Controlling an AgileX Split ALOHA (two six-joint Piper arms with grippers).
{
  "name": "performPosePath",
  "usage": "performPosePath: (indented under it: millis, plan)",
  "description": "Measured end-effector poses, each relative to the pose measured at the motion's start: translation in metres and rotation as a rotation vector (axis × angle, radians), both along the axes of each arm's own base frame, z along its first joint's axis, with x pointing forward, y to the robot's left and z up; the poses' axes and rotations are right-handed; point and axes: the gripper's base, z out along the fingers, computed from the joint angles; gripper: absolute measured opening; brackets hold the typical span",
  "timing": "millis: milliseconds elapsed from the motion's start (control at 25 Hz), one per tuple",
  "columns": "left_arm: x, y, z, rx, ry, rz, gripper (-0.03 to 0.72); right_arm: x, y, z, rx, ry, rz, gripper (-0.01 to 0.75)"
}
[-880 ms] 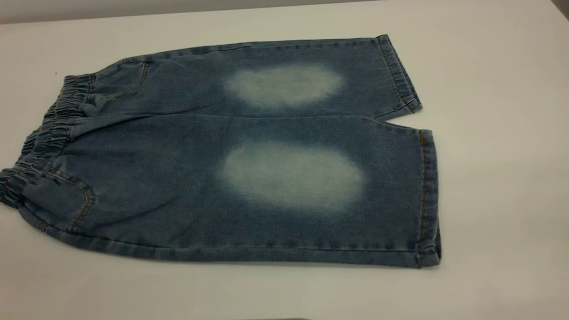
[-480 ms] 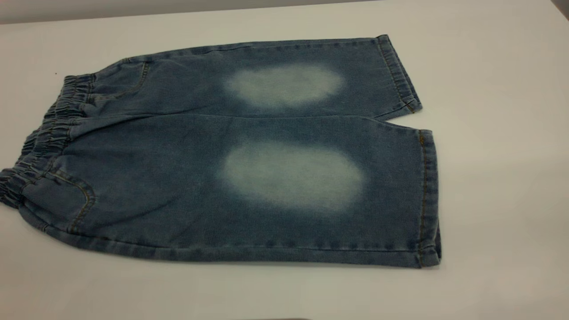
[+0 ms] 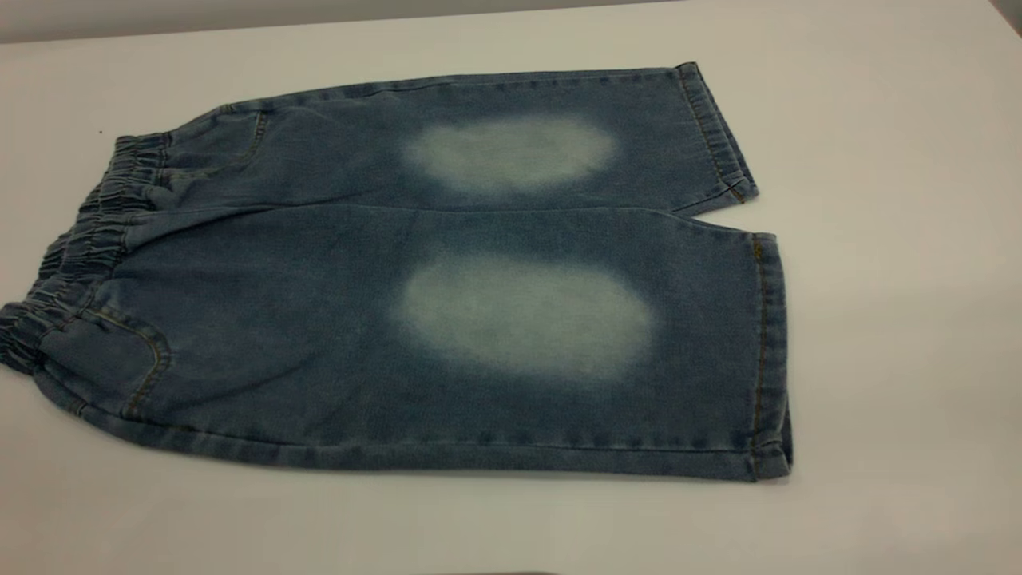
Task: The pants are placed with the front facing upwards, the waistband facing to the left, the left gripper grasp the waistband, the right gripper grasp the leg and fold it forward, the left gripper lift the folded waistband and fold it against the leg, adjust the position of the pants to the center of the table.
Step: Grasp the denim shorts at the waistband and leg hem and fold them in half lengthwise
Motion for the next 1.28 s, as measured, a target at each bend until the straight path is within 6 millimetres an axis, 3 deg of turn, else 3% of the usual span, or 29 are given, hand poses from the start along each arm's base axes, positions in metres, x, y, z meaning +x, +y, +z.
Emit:
performPosePath:
  millis: [1040, 1160, 1280]
  plan:
    - [0.000, 0.000, 0.000, -0.003, 0.000, 0.003, 0.566, 0.002, 0.001, 0.002, 0.015, -0.012, -0.004, 0.442]
    - [0.000, 0.002, 0.004, -0.029, -0.023, 0.046, 0.566, 0.012, 0.004, 0.003, 0.052, 0.048, 0.002, 0.442]
    - [0.011, 0.006, 0.021, -0.062, -0.065, 0.110, 0.566, 0.035, 0.009, 0.008, 0.089, 0.120, 0.017, 0.442]
